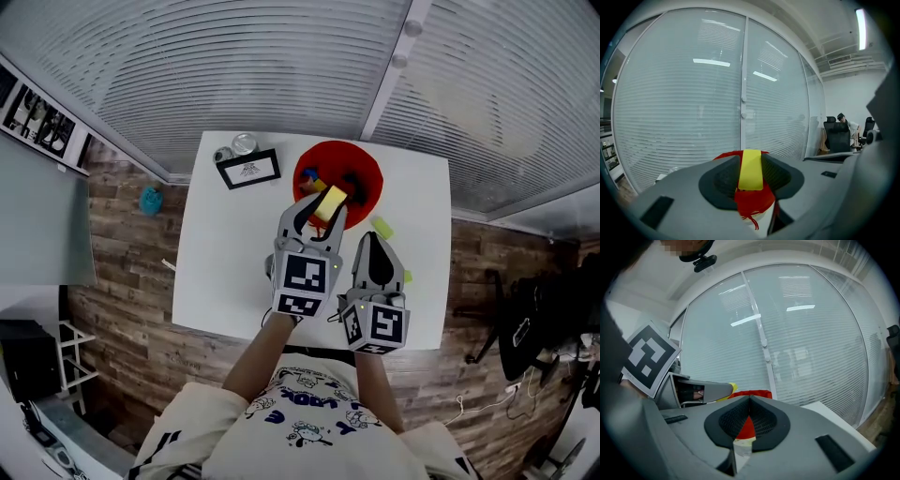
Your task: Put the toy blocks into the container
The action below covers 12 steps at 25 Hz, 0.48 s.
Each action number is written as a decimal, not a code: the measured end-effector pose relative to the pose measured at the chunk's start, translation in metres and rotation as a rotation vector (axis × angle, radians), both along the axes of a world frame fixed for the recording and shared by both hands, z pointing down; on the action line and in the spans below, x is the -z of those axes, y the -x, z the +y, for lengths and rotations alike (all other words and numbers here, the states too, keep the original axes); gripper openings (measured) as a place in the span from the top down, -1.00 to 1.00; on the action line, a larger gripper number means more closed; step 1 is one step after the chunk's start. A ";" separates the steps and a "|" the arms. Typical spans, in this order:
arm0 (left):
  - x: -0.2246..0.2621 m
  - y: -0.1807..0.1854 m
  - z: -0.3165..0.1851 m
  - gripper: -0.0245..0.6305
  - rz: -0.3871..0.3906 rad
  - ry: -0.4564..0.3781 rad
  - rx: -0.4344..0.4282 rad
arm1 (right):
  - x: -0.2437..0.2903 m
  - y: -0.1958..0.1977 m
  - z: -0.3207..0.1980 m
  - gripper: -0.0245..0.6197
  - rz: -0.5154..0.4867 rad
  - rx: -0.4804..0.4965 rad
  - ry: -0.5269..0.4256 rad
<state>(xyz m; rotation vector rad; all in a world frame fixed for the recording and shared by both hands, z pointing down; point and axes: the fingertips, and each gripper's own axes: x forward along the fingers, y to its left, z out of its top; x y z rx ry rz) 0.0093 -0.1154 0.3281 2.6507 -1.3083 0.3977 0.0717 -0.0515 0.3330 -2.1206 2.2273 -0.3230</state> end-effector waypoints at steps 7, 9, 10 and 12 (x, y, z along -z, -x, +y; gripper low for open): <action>-0.003 -0.003 -0.006 0.39 0.002 0.010 0.003 | -0.003 -0.004 -0.004 0.83 0.001 -0.006 0.010; -0.004 -0.002 -0.008 0.39 0.002 0.013 0.003 | -0.004 -0.004 -0.006 0.83 0.000 -0.007 0.012; -0.005 -0.002 -0.009 0.39 0.001 0.015 0.004 | -0.005 -0.004 -0.006 0.83 -0.001 -0.007 0.014; -0.007 -0.002 -0.011 0.39 0.000 0.018 0.005 | -0.007 -0.004 -0.008 0.83 0.000 -0.008 0.018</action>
